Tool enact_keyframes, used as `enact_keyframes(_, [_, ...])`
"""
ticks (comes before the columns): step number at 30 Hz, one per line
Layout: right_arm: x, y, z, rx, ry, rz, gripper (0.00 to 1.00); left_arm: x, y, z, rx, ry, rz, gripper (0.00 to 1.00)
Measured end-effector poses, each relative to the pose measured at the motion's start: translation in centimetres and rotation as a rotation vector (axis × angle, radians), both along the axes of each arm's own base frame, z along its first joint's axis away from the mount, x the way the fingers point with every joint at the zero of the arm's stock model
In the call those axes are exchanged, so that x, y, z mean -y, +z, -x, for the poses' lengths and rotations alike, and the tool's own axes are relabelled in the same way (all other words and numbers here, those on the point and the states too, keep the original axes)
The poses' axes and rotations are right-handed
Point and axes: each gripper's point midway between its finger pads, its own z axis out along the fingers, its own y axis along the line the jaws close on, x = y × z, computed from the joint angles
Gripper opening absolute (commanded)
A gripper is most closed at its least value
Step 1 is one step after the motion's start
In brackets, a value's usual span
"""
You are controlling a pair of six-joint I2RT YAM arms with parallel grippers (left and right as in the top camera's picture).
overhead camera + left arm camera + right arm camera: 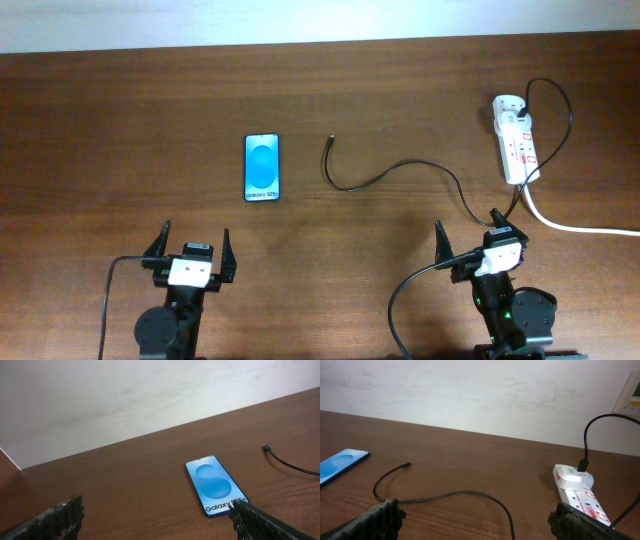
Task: Plug charger to phone and switch on socket
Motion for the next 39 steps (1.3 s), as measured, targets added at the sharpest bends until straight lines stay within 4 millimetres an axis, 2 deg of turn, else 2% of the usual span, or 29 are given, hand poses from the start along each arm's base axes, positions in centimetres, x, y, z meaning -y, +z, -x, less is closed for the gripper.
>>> enact_keyframes(32, [0.0,0.0,0.0,0.001,0.000,0.001,0.98,0.1,0.0,0.0,0.002,-0.005,0.000,1.00])
enact_keyframes(39, [0.0,0.0,0.0,0.000,0.000,0.001,0.98,1.3,0.4,0.1,0.015,-0.078,0.006,0.99])
